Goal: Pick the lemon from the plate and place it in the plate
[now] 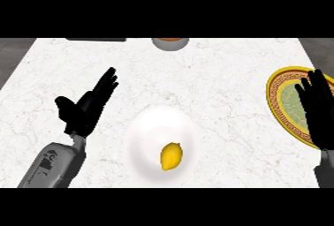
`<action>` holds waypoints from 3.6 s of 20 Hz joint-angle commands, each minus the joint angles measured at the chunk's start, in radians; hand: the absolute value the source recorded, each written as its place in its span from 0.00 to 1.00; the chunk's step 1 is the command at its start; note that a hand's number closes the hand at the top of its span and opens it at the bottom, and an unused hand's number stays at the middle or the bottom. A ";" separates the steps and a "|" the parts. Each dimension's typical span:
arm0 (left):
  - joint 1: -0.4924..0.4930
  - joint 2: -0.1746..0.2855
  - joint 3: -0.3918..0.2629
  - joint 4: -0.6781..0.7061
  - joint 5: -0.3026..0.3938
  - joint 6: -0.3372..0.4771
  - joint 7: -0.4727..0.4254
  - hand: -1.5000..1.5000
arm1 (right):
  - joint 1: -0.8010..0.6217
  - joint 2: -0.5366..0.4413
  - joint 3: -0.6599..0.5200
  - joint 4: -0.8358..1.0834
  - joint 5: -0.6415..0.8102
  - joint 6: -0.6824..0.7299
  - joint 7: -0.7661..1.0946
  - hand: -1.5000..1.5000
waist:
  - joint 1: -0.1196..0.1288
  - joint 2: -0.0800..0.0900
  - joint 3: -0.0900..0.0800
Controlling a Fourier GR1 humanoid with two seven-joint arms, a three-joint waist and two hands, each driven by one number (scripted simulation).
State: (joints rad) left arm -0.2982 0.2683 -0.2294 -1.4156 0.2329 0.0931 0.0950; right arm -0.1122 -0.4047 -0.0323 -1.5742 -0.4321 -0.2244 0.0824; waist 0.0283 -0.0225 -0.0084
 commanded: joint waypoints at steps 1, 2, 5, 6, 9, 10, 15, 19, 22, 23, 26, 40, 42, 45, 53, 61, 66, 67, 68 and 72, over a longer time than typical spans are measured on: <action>0.077 -0.007 0.019 -0.029 -0.019 0.028 0.002 0.50 | -0.056 0.001 0.051 -0.009 0.111 -0.065 0.037 1.00 | -0.020 0.022 0.008; 0.095 -0.006 0.023 0.031 -0.006 0.033 0.002 0.50 | -0.108 -0.057 0.088 -0.081 0.178 -0.159 0.163 1.00 | -0.013 0.020 0.005; 0.143 -0.009 0.025 0.092 -0.005 0.078 0.091 0.50 | -0.165 -0.153 0.169 -0.071 0.365 -0.222 0.260 1.00 | 0.015 0.021 -0.002; 0.186 -0.013 0.009 0.112 -0.021 0.086 0.078 0.50 | -0.202 -0.177 0.189 -0.068 0.413 -0.239 0.303 1.00 | 0.038 0.022 -0.007; 0.188 -0.025 0.023 0.109 0.016 0.066 0.076 0.50 | -0.084 -0.333 0.192 0.023 0.631 -0.298 0.379 1.00 | -0.012 0.019 -0.015; 0.187 -0.038 0.019 0.102 0.021 0.072 0.087 0.50 | -0.094 -0.293 0.222 -0.002 0.691 -0.367 0.423 0.00 | -0.013 0.015 -0.007; 0.241 -0.031 0.037 0.070 0.038 0.071 0.082 0.50 | -0.097 -0.131 0.423 -0.198 0.988 -0.505 0.692 0.00 | -0.025 0.008 0.001; 0.315 -0.002 0.035 0.002 0.042 0.053 0.081 0.50 | -0.139 -0.135 0.502 -0.298 1.199 -0.326 0.956 0.00 | -0.023 0.007 0.002; 0.273 -0.029 0.025 0.050 0.033 0.057 0.082 0.50 | -0.204 -0.077 0.588 -0.283 1.210 -0.124 1.090 0.00 | -0.016 0.016 0.001; 0.268 -0.024 0.028 0.021 0.039 0.060 0.102 0.50 | -0.190 -0.100 0.599 -0.307 1.165 -0.043 1.123 0.00 | -0.019 0.012 0.001; 0.271 -0.027 0.017 0.047 0.020 0.060 0.085 0.50 | -0.218 -0.063 0.660 -0.326 1.087 0.113 1.224 0.00 | -0.017 0.015 0.000; 0.309 -0.022 0.025 0.003 0.022 0.061 0.089 0.50 | -0.402 0.269 0.674 -0.011 1.101 0.338 1.405 0.00 | -0.016 0.014 0.005; 0.272 -0.054 0.023 0.045 0.020 0.066 0.073 0.50 | -0.421 0.332 0.689 0.073 1.134 0.342 1.405 0.00 | -0.021 0.020 0.004; 0.289 -0.042 0.015 0.026 0.009 0.064 0.078 0.50 | -0.458 0.399 0.638 0.142 1.141 0.383 1.405 0.00 | -0.019 0.016 0.004; 0.277 -0.048 0.021 0.016 0.004 0.072 0.099 0.50 | -0.444 0.403 0.673 0.220 1.059 0.306 1.405 0.00 | -0.012 0.017 0.006; 0.292 -0.065 0.011 0.006 -0.008 0.083 0.106 0.50 | -0.440 0.404 0.726 0.302 1.100 0.262 1.405 0.00 | -0.016 0.016 0.006; 0.247 -0.054 0.038 0.034 0.002 0.064 0.107 0.50 | -0.460 0.404 0.732 0.354 1.082 0.281 1.405 0.00 | -0.020 0.017 0.006; 0.287 -0.071 0.020 0.004 -0.002 0.079 0.106 0.50 | -0.421 0.404 0.746 0.356 1.104 0.262 1.405 0.00 | -0.019 0.015 0.006; 0.293 -0.043 0.026 -0.009 0.003 0.051 0.106 0.50 | -0.434 0.404 0.736 0.383 1.094 0.259 1.405 0.00 | -0.012 0.017 0.007; 0.306 -0.066 0.011 0.003 -0.012 0.066 0.095 0.50 | -0.462 0.404 0.741 0.437 1.053 0.228 1.405 0.00 | 0.002 0.023 0.007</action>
State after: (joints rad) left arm -0.0067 0.2038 -0.2114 -1.4088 0.2264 0.1582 0.1828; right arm -0.5467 -0.0184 0.6807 -1.2114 0.6320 0.0325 1.2493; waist 0.0166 -0.0102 -0.0009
